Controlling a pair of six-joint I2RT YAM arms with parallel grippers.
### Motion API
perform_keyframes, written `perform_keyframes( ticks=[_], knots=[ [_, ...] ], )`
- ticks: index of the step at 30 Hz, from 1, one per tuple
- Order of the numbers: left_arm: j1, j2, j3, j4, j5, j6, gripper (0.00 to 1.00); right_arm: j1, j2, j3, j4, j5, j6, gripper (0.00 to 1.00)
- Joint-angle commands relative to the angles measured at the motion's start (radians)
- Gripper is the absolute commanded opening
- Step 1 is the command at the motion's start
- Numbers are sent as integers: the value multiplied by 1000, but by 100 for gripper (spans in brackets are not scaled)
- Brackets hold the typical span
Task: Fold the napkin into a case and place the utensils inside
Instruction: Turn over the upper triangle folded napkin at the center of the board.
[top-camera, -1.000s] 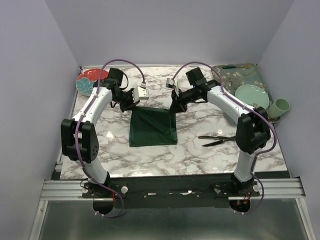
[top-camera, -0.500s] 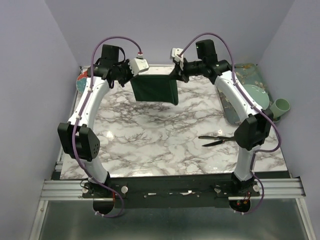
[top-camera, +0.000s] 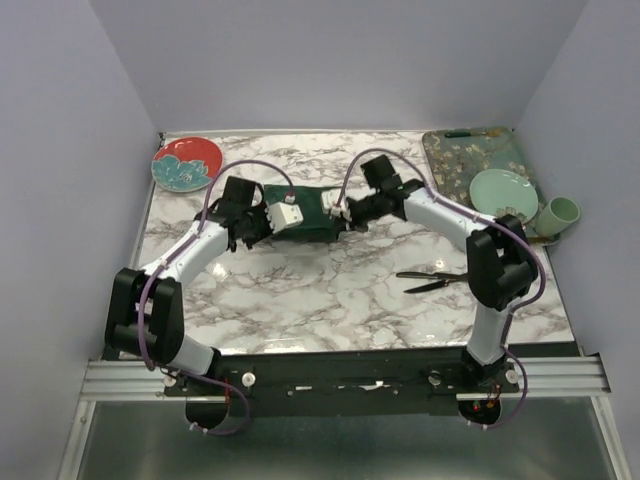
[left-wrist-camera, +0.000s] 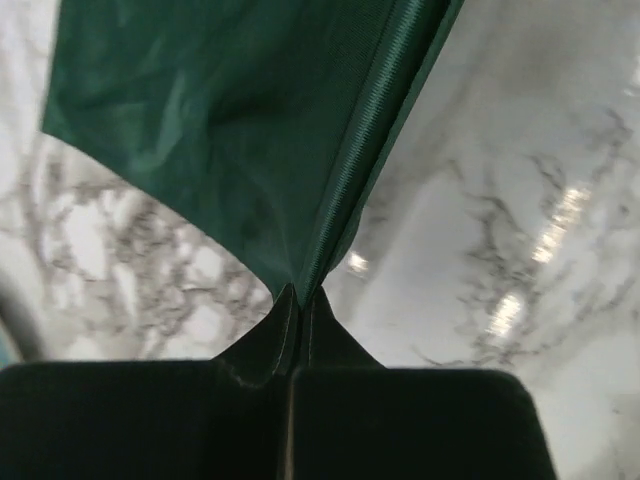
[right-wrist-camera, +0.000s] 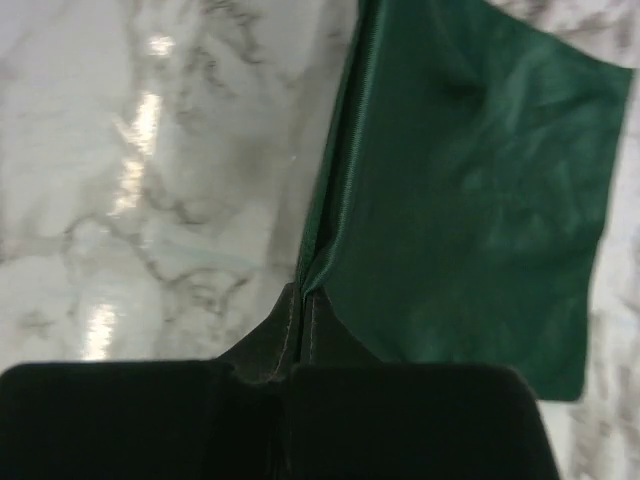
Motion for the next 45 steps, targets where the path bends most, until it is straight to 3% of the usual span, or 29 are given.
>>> perform_keyframes(
  ticks=[1,19,21,22,23,24,27,28,32,35,41,45],
  knots=[
    [-25,-124,-153,53,-62,-4,0,56,-126,-167,20,51,-87,1],
    [-97,-245,-354,-86,-28,-94,0,180,-177,-311,-69,70,8,1],
    [-106,-262,-367,-112,-19,-85,7,195,-187,-334,-81,76,12,2],
    [-112,-266,-368,-126,-8,-77,17,201,-192,-339,-90,76,12,7],
    [-112,-274,-367,-148,7,-68,34,206,-195,-342,-103,77,22,14],
    [-112,-289,-365,-190,39,-60,40,211,-203,-343,-106,76,35,38],
    [-106,-326,-329,-295,97,-56,54,211,-242,-324,-124,91,142,76],
    [-99,-338,-303,-316,119,-54,56,209,-264,-292,-133,102,179,79],
    [-19,-374,-207,-346,176,-126,67,168,-304,-221,-187,97,438,83],
    [-2,-323,-115,-352,208,-165,67,74,-281,-178,-198,54,622,82],
    [-2,-146,6,-206,182,-298,63,-93,-174,-121,-121,74,974,60],
    [1,-20,83,-301,272,-226,56,-131,-117,-103,-89,59,1075,50]
  ],
)
